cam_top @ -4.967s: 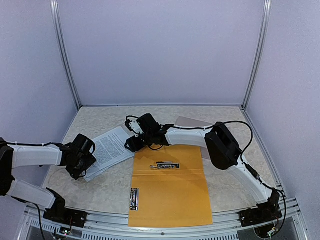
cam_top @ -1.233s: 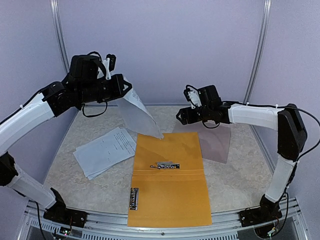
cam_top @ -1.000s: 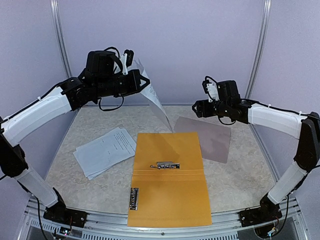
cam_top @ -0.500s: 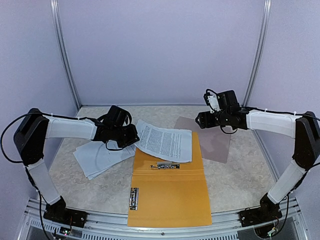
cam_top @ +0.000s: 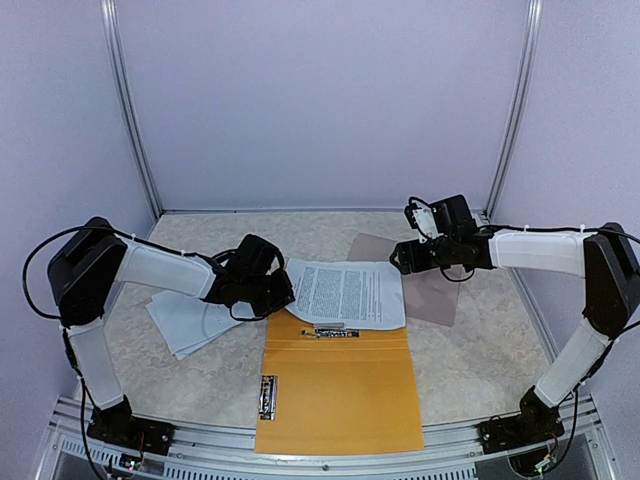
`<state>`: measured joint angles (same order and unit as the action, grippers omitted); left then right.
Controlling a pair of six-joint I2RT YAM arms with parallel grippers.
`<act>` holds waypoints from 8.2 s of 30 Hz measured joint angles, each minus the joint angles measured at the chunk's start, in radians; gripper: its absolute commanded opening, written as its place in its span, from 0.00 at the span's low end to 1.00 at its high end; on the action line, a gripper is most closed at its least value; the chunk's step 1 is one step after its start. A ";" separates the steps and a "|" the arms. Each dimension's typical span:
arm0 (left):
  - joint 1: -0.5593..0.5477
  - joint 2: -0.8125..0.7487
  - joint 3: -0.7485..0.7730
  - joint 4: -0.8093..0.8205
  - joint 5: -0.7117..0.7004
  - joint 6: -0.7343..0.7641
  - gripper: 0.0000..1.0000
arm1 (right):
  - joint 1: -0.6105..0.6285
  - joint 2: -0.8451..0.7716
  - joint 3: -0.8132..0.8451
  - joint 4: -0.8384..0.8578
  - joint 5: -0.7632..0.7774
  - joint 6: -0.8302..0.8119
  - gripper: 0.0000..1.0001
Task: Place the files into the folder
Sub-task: Insert the file into the spring clip on the folder, then hold the file in the folder, then close the spring clip on the folder, then hold the spring clip on the folder.
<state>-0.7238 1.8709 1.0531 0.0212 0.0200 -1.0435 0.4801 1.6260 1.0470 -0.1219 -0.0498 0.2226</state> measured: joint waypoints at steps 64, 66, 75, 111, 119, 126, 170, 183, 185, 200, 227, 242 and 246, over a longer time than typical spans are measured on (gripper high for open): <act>-0.080 -0.063 -0.055 -0.091 -0.138 -0.053 0.16 | 0.014 0.039 -0.010 0.021 -0.044 0.003 0.78; -0.080 -0.063 -0.054 -0.098 -0.140 -0.051 0.23 | 0.014 0.042 -0.011 0.023 -0.045 0.003 0.78; -0.081 -0.063 -0.048 -0.131 -0.153 -0.050 0.34 | 0.016 0.046 -0.011 0.023 -0.047 0.003 0.78; -0.141 -0.249 -0.043 -0.271 -0.245 0.151 0.70 | 0.191 0.021 -0.018 -0.009 -0.041 -0.052 0.72; -0.141 -0.329 -0.208 -0.067 -0.021 0.311 0.66 | 0.253 0.021 -0.053 -0.022 -0.050 -0.065 0.67; -0.141 -0.258 -0.185 -0.011 0.093 0.315 0.61 | 0.253 0.018 -0.095 -0.026 -0.060 -0.057 0.61; -0.132 -0.108 -0.109 -0.063 0.200 0.184 0.65 | 0.253 0.372 0.140 0.052 0.002 -0.087 0.49; -0.101 -0.026 -0.064 -0.042 0.316 0.183 0.64 | 0.253 0.371 0.135 0.064 0.003 -0.087 0.49; -0.101 -0.018 -0.055 -0.034 0.328 0.183 0.63 | 0.253 0.371 0.135 0.064 0.003 -0.087 0.49; -0.111 -0.011 0.031 -0.021 0.381 0.193 0.60 | 0.253 0.371 0.135 0.065 0.007 -0.088 0.49; -0.146 -0.012 0.140 -0.066 0.395 0.305 0.69 | 0.255 0.351 0.126 0.059 -0.012 -0.085 0.64; -0.055 -0.195 -0.025 -0.015 0.352 0.335 0.69 | 0.255 0.162 0.116 0.016 -0.014 -0.069 0.70; -0.025 -0.194 -0.027 -0.008 0.353 0.338 0.66 | 0.263 0.065 0.065 -0.005 -0.012 -0.040 0.70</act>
<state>-0.7486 1.6772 1.0256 0.0128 0.3733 -0.7059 0.7433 1.6913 1.1118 -0.1265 -0.0616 0.1825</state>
